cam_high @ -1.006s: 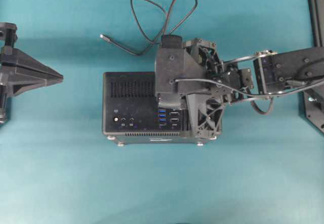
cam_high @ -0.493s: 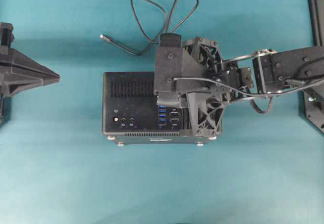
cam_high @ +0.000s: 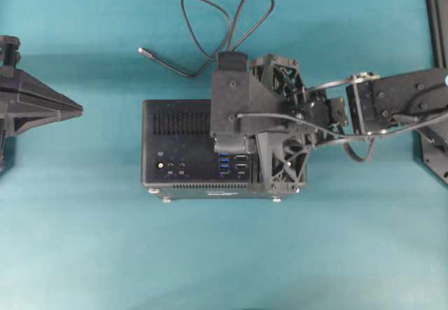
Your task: Insert the USB into the PC box with both arms.
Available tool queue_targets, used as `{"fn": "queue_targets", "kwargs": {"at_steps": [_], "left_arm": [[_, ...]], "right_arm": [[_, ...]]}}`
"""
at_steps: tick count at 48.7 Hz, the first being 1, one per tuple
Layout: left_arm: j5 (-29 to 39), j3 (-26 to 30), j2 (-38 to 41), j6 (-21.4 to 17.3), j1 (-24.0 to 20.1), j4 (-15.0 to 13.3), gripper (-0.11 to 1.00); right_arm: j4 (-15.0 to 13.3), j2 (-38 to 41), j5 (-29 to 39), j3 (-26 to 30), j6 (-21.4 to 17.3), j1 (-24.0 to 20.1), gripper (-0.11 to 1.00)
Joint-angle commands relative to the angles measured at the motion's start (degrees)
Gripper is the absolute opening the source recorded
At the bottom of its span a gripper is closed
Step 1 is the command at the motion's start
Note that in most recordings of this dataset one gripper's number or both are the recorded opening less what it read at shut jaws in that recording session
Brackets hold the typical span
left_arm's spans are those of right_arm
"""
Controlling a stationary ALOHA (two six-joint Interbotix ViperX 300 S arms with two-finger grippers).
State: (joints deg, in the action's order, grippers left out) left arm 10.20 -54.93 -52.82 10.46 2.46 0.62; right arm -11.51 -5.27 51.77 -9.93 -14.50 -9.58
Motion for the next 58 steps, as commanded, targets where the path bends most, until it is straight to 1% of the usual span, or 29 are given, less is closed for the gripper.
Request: {"fn": "queue_targets", "kwargs": {"at_steps": [1, 19, 27, 47, 58], "left_arm": [[-0.53, 0.79, 0.18, 0.09, 0.18, 0.18, 0.00], [-0.53, 0.88, 0.18, 0.09, 0.18, 0.18, 0.00], [-0.53, 0.79, 0.18, 0.18, 0.09, 0.18, 0.00], [-0.53, 0.70, -0.18, 0.26, 0.09, 0.18, 0.00], [-0.53, 0.79, -0.18, 0.35, 0.18, 0.18, 0.00]], "right_arm": [[0.44, -0.18, 0.70, 0.26, 0.09, -1.05, 0.10], [0.44, 0.00, 0.53, 0.79, 0.09, -1.23, 0.10], [1.14, 0.09, 0.53, 0.79, 0.00, -1.49, 0.10], [1.14, 0.79, 0.53, 0.88, 0.00, -1.76, 0.10], [1.14, 0.88, 0.79, 1.14, 0.09, -0.79, 0.10]]}}
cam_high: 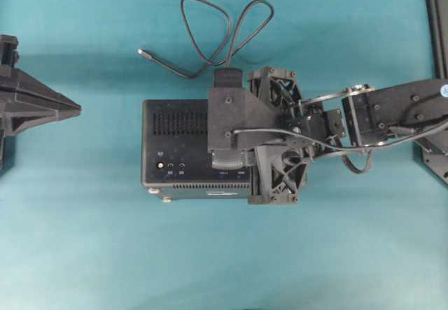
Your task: Insert the USB into the PC box with both arms.
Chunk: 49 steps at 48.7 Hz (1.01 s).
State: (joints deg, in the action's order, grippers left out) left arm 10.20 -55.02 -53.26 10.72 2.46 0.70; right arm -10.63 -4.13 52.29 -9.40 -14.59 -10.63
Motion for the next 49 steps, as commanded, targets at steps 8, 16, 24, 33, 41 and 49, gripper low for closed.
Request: {"fn": "queue_targets", "kwargs": {"at_steps": [8, 16, 24, 33, 41, 49], "left_arm": [[-0.53, 0.97, 0.26, 0.09, 0.18, 0.09, 0.00], [-0.53, 0.97, 0.18, 0.18, 0.18, 0.09, 0.00], [-0.53, 0.79, 0.00, 0.18, 0.18, 0.00, 0.00], [-0.53, 0.70, -0.09, 0.18, 0.18, 0.09, 0.00], [-0.53, 0.62, -0.09, 0.18, 0.18, 0.09, 0.00], [-0.53, 0.62, -0.26, 0.18, 0.18, 0.00, 0.00]], "right_arm": [[0.26, -0.26, 0.26, 0.53, 0.44, 1.41, 0.10], [0.26, -0.18, 1.05, 0.62, 0.70, 2.02, 0.10], [0.62, -0.18, 1.23, 0.62, 0.70, 1.76, 0.10], [2.02, -0.18, 1.23, 0.97, 0.88, 1.76, 0.10], [2.20, 0.26, 2.46, 1.76, 1.93, 1.85, 0.10], [2.20, 1.14, 3.78, 2.20, 4.13, 2.02, 0.10]]}}
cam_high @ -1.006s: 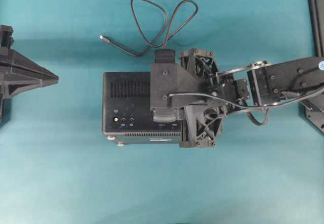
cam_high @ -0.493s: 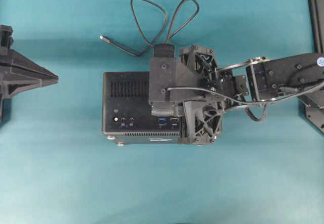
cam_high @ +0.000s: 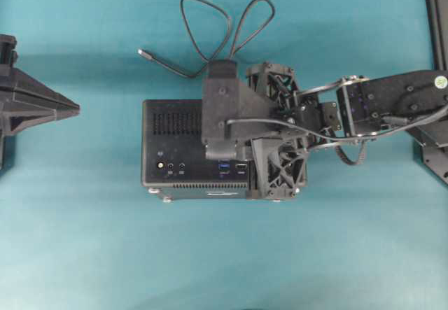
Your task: Insert the USB into the PC box with both arms.
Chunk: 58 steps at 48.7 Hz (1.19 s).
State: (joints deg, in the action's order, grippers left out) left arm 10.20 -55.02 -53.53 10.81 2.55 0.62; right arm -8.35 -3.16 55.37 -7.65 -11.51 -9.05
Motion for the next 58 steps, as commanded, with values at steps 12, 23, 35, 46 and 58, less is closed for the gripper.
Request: {"fn": "queue_targets", "kwargs": {"at_steps": [12, 23, 35, 46, 58], "left_arm": [[-0.53, 0.62, -0.09, 0.18, 0.00, 0.18, 0.00], [-0.53, 0.53, -0.09, 0.18, 0.09, 0.09, 0.00], [-0.53, 0.53, -0.09, 0.18, 0.00, 0.18, 0.00], [-0.53, 0.53, -0.35, 0.18, 0.09, 0.18, 0.00], [-0.53, 0.53, -0.97, 0.26, 0.00, 0.18, 0.00]], "right_arm": [[-0.09, 0.79, 0.62, 1.32, 1.05, 1.58, 0.10], [1.05, 0.79, 0.79, 2.02, 1.23, 2.72, 0.10], [2.90, 0.62, 0.44, 1.32, 1.23, 2.46, 0.10], [2.99, 0.53, 0.70, 1.23, 1.14, 0.70, 0.10], [4.75, -0.18, 1.14, 0.44, 1.14, -0.26, 0.10]]}}
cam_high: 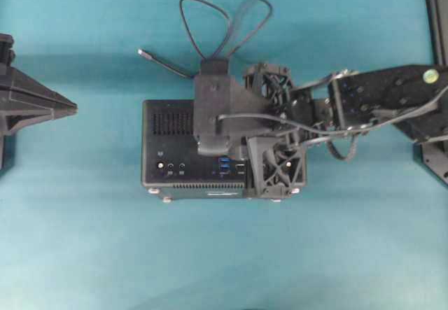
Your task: Insert the USB into the PC box with both arms.
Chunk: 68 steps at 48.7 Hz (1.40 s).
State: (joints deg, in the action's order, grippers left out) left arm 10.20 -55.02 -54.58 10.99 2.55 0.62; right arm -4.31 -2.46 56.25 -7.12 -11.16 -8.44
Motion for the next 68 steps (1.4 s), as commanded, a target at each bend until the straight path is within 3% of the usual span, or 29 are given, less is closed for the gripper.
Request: {"fn": "queue_targets", "kwargs": {"at_steps": [1, 33, 52, 68], "left_arm": [[-0.53, 0.62, 0.09, 0.09, 0.09, 0.18, 0.00], [-0.53, 0.53, 0.09, 0.09, 0.09, 0.18, 0.00], [-0.53, 0.44, 0.00, 0.09, 0.00, 0.18, 0.00], [-0.53, 0.53, 0.00, 0.79, 0.09, 0.18, 0.00]], "right_arm": [[0.70, -0.88, 0.26, -0.18, 0.79, -0.88, 0.10], [0.35, -0.53, -2.02, -0.44, 2.20, 1.23, 0.10], [2.11, -0.09, -2.11, 0.00, 1.49, -1.49, 0.10], [0.62, -0.53, -1.67, 0.00, 1.93, 2.11, 0.09]]}}
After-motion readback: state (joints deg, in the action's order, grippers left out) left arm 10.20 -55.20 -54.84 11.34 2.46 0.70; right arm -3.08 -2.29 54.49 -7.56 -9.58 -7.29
